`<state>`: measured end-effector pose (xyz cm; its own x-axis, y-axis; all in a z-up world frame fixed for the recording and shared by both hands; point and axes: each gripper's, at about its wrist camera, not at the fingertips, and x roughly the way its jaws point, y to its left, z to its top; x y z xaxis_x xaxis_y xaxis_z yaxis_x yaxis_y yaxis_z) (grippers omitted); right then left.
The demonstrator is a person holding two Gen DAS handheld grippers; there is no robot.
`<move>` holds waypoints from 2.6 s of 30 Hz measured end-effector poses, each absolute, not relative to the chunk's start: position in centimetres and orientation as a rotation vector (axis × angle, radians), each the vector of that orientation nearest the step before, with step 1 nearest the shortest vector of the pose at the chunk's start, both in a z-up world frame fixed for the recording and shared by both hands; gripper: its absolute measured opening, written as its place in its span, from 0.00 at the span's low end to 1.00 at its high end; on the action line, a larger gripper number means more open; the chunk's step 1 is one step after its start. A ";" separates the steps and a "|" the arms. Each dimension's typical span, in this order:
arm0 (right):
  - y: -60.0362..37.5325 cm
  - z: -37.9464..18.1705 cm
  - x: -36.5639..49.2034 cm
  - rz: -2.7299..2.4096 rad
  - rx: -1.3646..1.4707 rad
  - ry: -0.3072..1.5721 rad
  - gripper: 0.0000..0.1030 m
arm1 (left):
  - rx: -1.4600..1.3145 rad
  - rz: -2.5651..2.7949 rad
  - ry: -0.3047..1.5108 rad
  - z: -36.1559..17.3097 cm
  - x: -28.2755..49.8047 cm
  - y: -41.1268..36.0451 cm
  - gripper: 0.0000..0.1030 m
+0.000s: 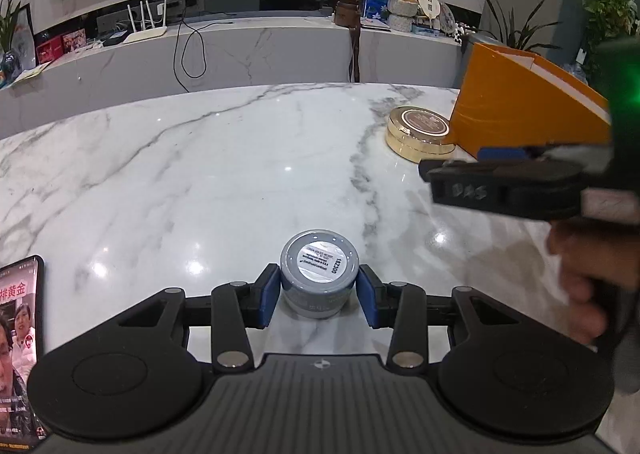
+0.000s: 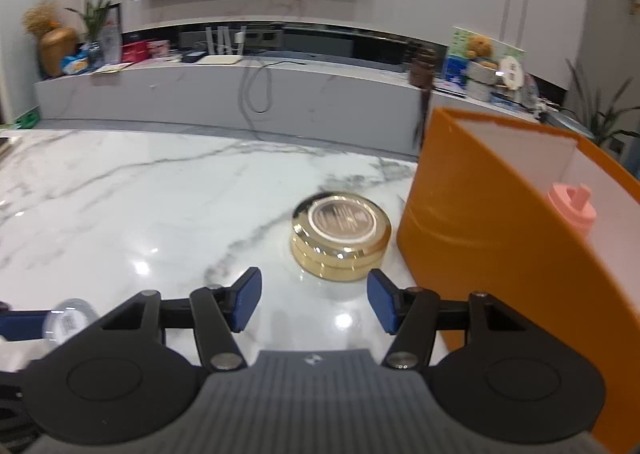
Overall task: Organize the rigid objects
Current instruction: 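Grasp the grey-lidded tin with the left tool while the right tool grasps the gold tin, then lift the grey tin and gold tin and carry both toward the orange box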
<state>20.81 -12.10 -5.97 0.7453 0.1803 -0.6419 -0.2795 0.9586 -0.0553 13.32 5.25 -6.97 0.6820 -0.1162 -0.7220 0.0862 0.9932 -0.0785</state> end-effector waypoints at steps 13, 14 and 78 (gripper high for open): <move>-11.7 -9.4 24.7 0.076 -0.036 0.680 0.73 | -0.078 -0.103 0.823 -7.8 13.7 6.7 0.50; -11.8 -9.5 25.1 0.064 -0.017 0.689 0.74 | -0.083 -0.102 0.822 -7.8 13.7 6.8 0.50; -14.8 -4.0 12.9 0.471 -0.304 0.680 0.72 | 0.016 -0.115 0.723 -4.5 8.9 5.5 0.46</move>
